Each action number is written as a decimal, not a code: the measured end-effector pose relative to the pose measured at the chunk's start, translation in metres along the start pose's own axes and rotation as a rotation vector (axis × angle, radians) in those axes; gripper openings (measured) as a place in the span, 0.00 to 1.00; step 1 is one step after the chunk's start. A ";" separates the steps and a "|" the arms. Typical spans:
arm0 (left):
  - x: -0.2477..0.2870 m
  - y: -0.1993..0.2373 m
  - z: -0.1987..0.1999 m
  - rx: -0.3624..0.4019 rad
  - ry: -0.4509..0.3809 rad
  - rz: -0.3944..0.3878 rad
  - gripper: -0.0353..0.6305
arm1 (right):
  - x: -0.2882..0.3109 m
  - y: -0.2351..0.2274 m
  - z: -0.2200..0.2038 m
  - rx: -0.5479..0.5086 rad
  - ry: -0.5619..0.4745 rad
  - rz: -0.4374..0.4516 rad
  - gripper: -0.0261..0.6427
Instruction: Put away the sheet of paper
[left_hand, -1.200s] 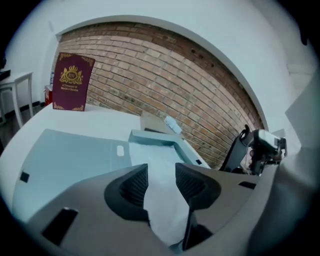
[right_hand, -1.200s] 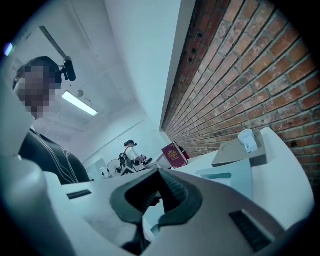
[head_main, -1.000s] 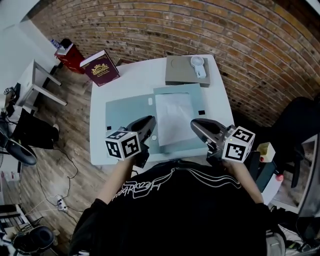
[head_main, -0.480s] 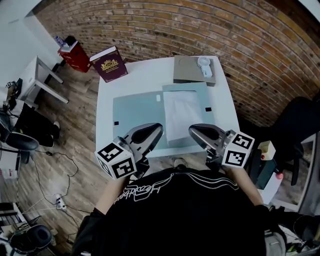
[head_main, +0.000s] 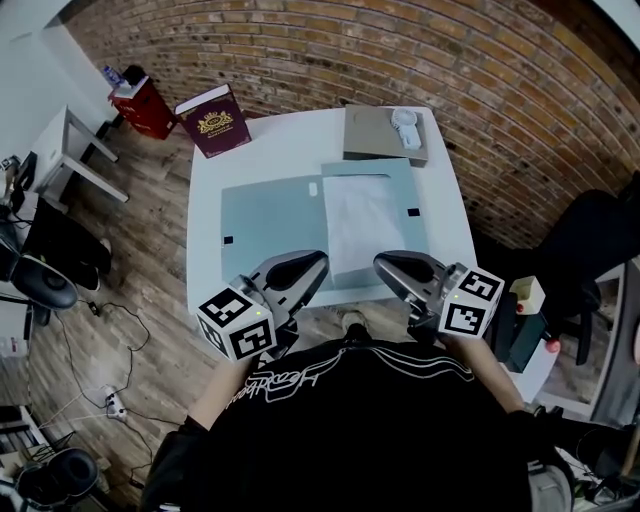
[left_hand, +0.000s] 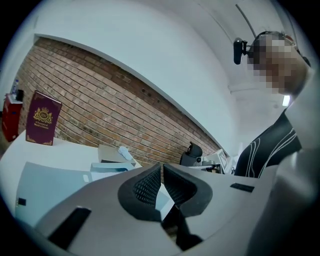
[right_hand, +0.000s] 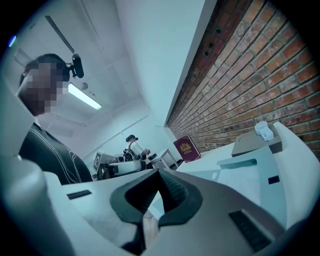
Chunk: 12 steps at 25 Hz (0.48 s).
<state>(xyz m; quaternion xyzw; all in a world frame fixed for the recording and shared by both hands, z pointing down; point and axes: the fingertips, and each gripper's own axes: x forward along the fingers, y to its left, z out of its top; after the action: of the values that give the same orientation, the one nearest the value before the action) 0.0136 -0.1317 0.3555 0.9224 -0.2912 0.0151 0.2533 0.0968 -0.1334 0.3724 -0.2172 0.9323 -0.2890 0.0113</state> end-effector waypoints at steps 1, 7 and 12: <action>-0.001 0.001 -0.001 0.000 0.006 0.003 0.12 | 0.000 0.001 -0.001 0.000 0.001 0.002 0.04; 0.000 0.003 -0.002 -0.009 0.024 0.015 0.12 | 0.001 0.001 0.001 -0.005 -0.003 0.009 0.04; 0.002 0.005 -0.002 0.001 0.040 0.030 0.12 | 0.003 0.000 0.002 -0.010 -0.007 0.019 0.04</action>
<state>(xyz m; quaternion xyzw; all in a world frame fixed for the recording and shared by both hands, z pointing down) 0.0128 -0.1353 0.3604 0.9175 -0.2999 0.0376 0.2585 0.0946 -0.1358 0.3710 -0.2092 0.9357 -0.2836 0.0162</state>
